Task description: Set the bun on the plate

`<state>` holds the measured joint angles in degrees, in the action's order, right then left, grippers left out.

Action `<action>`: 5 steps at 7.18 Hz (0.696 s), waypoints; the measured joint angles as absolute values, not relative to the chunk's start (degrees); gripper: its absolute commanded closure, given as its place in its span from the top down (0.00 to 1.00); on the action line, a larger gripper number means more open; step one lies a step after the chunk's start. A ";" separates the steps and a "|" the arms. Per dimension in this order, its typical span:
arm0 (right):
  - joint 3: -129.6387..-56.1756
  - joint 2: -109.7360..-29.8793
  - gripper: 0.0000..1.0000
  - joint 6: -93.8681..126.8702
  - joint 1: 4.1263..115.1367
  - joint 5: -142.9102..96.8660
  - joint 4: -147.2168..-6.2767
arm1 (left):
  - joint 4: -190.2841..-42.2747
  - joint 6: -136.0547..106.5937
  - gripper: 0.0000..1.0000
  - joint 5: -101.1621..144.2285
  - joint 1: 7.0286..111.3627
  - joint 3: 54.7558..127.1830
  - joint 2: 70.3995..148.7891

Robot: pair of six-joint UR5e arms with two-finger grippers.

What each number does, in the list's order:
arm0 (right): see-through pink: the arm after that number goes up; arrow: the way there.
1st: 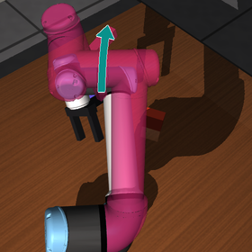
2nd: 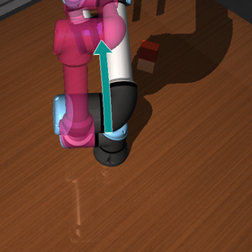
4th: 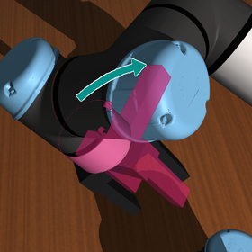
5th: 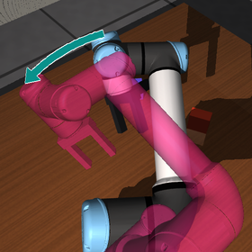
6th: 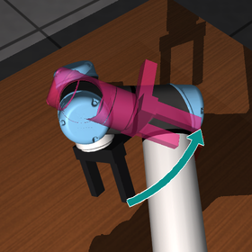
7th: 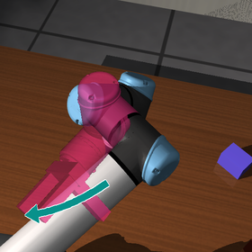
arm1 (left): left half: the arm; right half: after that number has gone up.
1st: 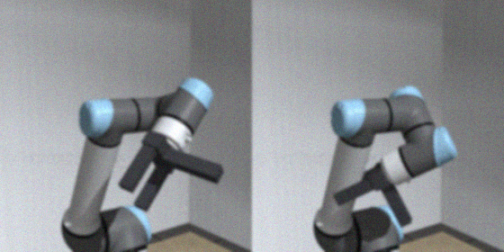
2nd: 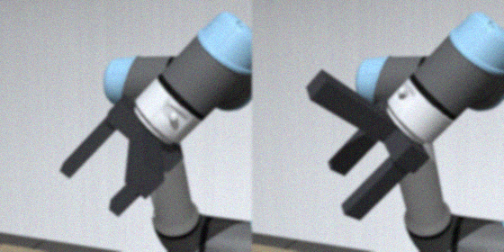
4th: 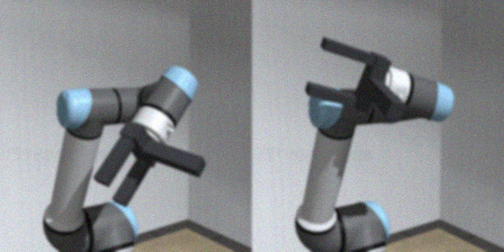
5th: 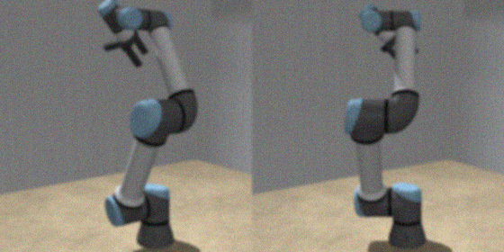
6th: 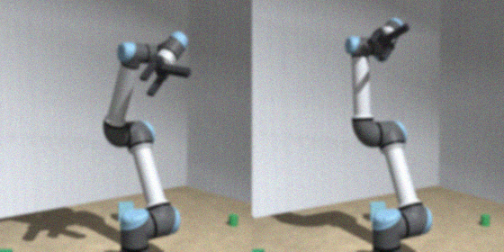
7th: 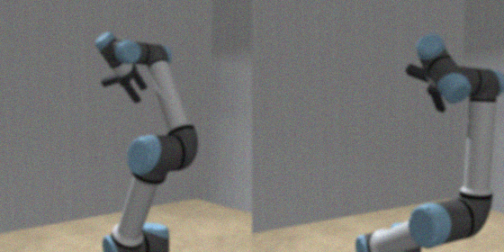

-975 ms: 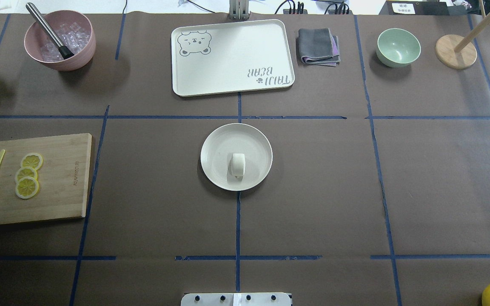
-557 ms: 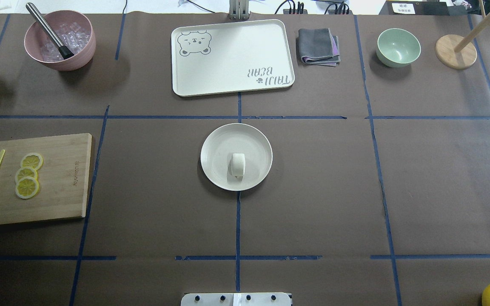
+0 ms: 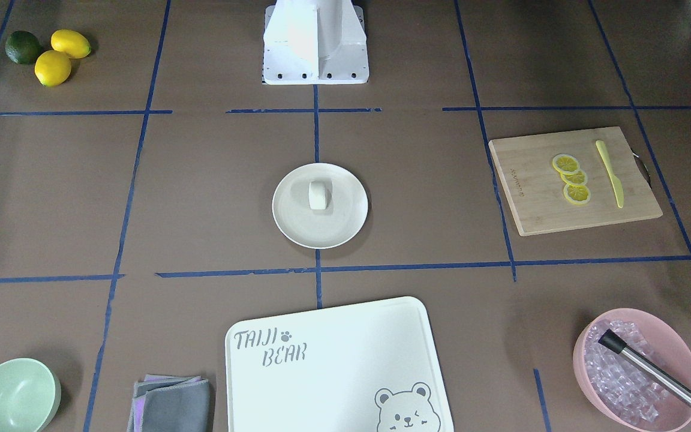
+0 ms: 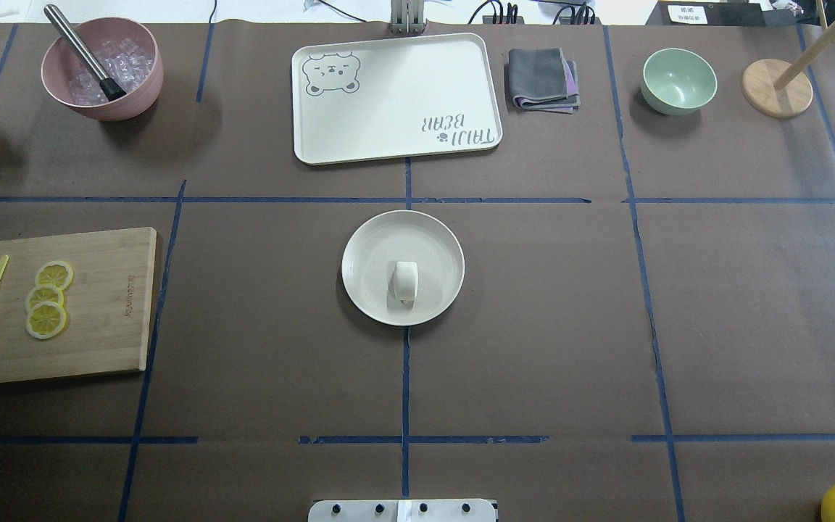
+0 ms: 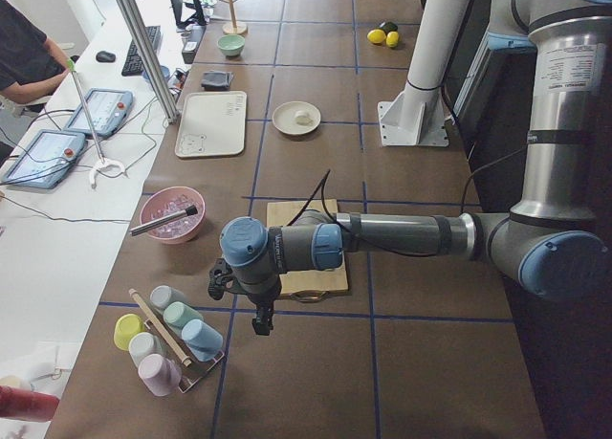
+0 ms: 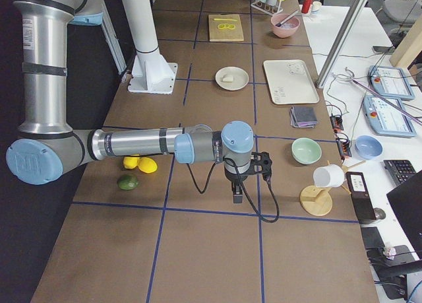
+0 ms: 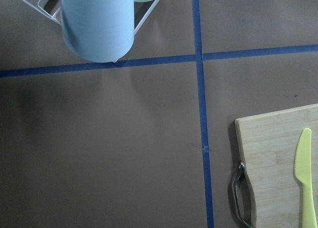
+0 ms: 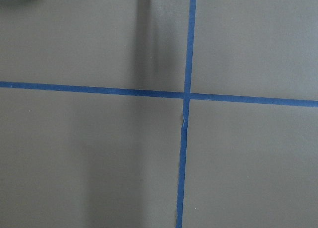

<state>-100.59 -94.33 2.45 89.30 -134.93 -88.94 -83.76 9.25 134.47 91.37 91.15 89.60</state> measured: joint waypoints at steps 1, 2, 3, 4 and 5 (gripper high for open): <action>-100.62 -94.32 1.00 2.44 89.30 -134.98 -88.95 | -83.76 9.16 1.00 134.47 91.40 91.15 89.61; -100.63 -94.31 1.00 2.38 89.30 -134.87 -88.95 | -83.76 9.10 1.00 134.47 91.40 91.14 89.66; -100.63 -94.31 1.00 2.30 89.30 -134.67 -88.95 | -83.76 9.04 1.00 134.47 91.40 91.14 89.70; -100.64 -94.31 1.00 2.24 89.30 -134.55 -88.94 | -83.76 9.00 1.00 134.47 91.40 91.14 89.75; -100.67 -94.31 1.00 2.21 89.30 -134.50 -88.96 | -83.76 8.98 1.00 134.47 91.41 91.14 89.79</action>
<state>-100.67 -94.31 2.21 89.30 -134.50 -88.96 -83.76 8.98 134.47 91.41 91.14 89.79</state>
